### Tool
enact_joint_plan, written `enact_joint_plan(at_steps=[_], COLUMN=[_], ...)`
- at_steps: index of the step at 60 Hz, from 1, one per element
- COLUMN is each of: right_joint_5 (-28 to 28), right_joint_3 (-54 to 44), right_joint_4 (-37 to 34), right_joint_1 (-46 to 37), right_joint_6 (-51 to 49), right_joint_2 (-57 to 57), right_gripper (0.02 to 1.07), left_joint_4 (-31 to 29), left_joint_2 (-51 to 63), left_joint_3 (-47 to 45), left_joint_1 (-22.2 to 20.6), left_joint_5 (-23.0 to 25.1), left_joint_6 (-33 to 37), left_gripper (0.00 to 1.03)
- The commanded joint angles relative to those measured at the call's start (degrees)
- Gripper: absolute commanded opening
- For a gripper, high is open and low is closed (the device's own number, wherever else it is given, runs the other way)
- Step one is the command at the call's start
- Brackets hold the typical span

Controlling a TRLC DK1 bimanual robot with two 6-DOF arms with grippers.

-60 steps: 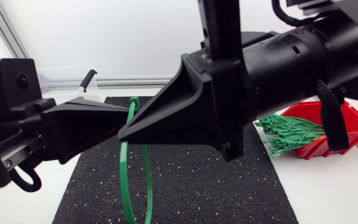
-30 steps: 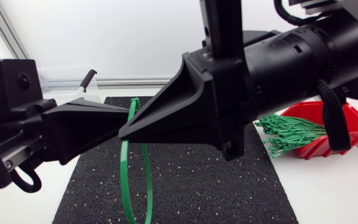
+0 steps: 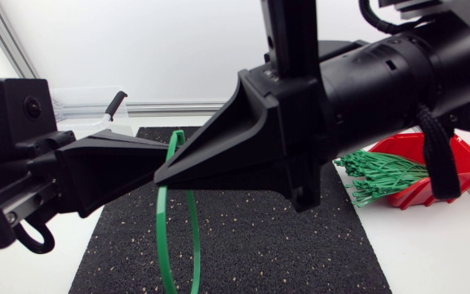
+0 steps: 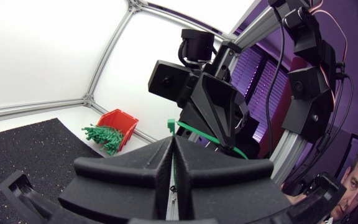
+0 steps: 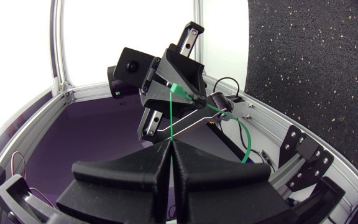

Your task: Take a green cable tie from the red box, thread the tail through the head to close it, then place it in the transparent bin on the left.

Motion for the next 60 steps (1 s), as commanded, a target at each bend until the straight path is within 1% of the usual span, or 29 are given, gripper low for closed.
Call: enact_joint_plan(at_steps=[1, 7, 16, 33, 60], right_joint_5=[-0.02, -0.02, -0.02, -0.02, -0.02], right_joint_3=[-0.33, -0.42, -0.77, -1.83, -3.32], right_joint_4=[0.59, 0.59, 0.85, 1.82, 3.31], right_joint_1=[0.50, 0.41, 0.50, 0.67, -0.38], right_joint_6=[1.43, 1.43, 1.43, 1.43, 1.43], right_joint_2=[-0.14, -0.31, -0.40, -0.49, 0.57], right_gripper=[0.08, 0.08, 0.08, 0.08, 0.08], left_joint_4=[-0.03, 0.06, 0.15, 0.41, 0.85], left_joint_2=[0.23, 0.23, 0.49, 2.16, 1.02], left_joint_3=[-0.18, -0.09, 0.08, 0.61, 0.35], left_joint_1=[0.13, 0.48, 1.01, 1.97, 1.97], left_joint_5=[-0.05, -0.05, 0.04, 0.57, 1.01], left_joint_6=[0.57, 0.39, -2.07, -4.26, -4.35], left_gripper=[0.03, 0.03, 0.03, 0.03, 0.03])
